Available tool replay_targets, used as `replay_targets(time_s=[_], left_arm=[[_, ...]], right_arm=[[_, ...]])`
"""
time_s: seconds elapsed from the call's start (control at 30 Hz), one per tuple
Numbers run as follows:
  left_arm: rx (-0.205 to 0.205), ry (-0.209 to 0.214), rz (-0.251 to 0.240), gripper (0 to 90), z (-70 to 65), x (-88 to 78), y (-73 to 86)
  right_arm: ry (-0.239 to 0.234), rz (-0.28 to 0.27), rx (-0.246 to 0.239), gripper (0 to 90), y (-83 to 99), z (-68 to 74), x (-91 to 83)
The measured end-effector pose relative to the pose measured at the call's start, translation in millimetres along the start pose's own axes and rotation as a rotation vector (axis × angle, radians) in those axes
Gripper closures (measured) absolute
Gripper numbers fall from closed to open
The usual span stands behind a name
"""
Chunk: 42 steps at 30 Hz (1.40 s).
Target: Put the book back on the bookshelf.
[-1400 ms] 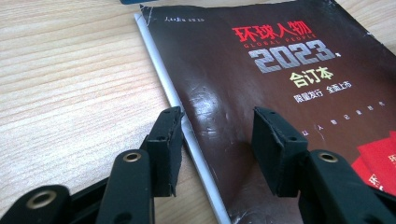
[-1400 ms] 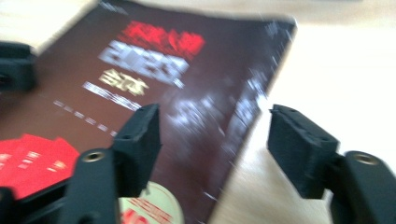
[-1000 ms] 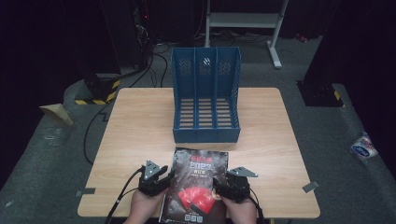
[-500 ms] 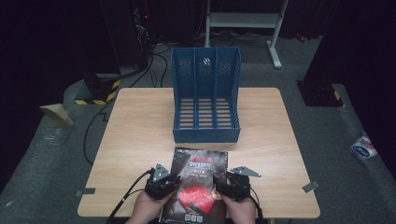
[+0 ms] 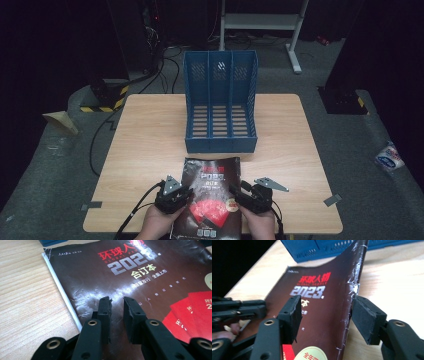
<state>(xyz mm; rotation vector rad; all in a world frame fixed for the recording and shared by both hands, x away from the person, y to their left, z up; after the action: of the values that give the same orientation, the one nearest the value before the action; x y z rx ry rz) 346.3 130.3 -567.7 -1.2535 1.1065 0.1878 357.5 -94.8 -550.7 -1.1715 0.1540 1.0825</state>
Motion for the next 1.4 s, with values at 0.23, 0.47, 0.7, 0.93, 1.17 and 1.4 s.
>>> replay_targets(time_s=[0.23, 0.47, 0.7, 0.93, 1.17, 1.4], left_arm=[[0.001, 0.002, 0.000, 75.8, 0.9, -0.1, 0.1], [-0.015, 0.001, -0.006, 74.9, 1.5, 0.3, -0.3], [-0.010, -0.005, -0.008, 75.1, 1.2, 0.5, -0.3], [-0.015, -0.007, -0.010, 75.0, 0.9, 0.7, -0.2], [-0.008, -0.013, -0.010, 74.9, 0.7, 0.7, -0.2], [-0.002, -0.020, -0.011, 75.0, 0.4, 0.7, -0.1]], right_arm=[[-0.056, -0.048, 0.047, 54.6, -3.3, -1.9, -6.7], [-0.002, 0.020, 0.046, 58.4, 4.5, -5.7, 0.6], [0.068, 0.112, 0.018, 54.4, 9.9, -6.9, 6.9], [0.044, 0.140, 0.038, 43.0, 11.0, -5.3, 10.0], [0.117, 0.151, -0.048, 33.6, 10.6, 2.0, 15.4], [0.186, 0.158, -0.109, 34.9, 5.5, 0.1, 21.5]])
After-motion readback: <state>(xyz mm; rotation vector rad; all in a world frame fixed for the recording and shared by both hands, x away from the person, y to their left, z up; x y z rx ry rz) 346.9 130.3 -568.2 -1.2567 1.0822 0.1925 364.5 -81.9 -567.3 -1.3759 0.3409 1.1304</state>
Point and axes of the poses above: each handheld gripper's, and its own axes: x roughly forward along the jaws, y roughly out of its underside, z roughly to its left, the point moved 7 cm from there along x, roughly forward along the jaws, and after that the axes turned 9 degrees about z, right-handed, at the moved point
